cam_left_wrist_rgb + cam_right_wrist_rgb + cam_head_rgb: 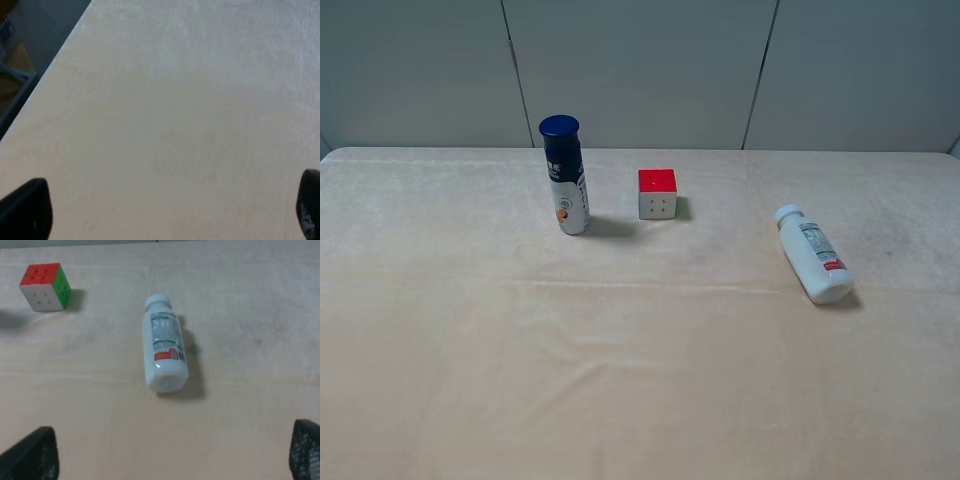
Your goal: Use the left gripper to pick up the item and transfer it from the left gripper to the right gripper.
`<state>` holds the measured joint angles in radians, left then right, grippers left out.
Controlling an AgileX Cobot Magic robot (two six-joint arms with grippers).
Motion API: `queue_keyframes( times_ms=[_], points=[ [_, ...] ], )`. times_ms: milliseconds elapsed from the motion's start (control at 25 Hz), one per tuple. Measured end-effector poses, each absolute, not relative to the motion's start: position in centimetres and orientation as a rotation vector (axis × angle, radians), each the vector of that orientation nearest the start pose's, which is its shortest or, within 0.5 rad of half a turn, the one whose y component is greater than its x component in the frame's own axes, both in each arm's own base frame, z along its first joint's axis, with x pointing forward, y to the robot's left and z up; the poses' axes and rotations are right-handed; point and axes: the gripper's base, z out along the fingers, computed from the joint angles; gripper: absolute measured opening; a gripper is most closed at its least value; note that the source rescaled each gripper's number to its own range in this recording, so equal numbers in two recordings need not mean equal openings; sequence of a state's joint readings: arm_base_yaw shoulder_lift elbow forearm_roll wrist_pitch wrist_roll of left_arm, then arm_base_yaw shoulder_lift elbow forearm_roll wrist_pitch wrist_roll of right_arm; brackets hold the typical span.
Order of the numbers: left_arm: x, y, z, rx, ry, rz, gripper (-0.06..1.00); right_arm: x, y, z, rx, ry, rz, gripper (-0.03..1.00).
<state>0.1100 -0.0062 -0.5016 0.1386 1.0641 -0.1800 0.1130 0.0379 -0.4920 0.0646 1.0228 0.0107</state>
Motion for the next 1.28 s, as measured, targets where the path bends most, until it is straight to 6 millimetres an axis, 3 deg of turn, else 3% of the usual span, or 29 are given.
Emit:
queue_keyframes(
  times_ms=[520,1280],
  points=[
    [-0.78,1.02,27.80,-0.301,2.012,0.122,0.95,-0.27,0.51,27.85,0.055,2.005,0.055,1.00],
    [-0.78,1.02,27.80,-0.301,2.012,0.122,0.95,-0.29,0.52,27.87,0.060,2.001,0.051,1.00]
  ],
)
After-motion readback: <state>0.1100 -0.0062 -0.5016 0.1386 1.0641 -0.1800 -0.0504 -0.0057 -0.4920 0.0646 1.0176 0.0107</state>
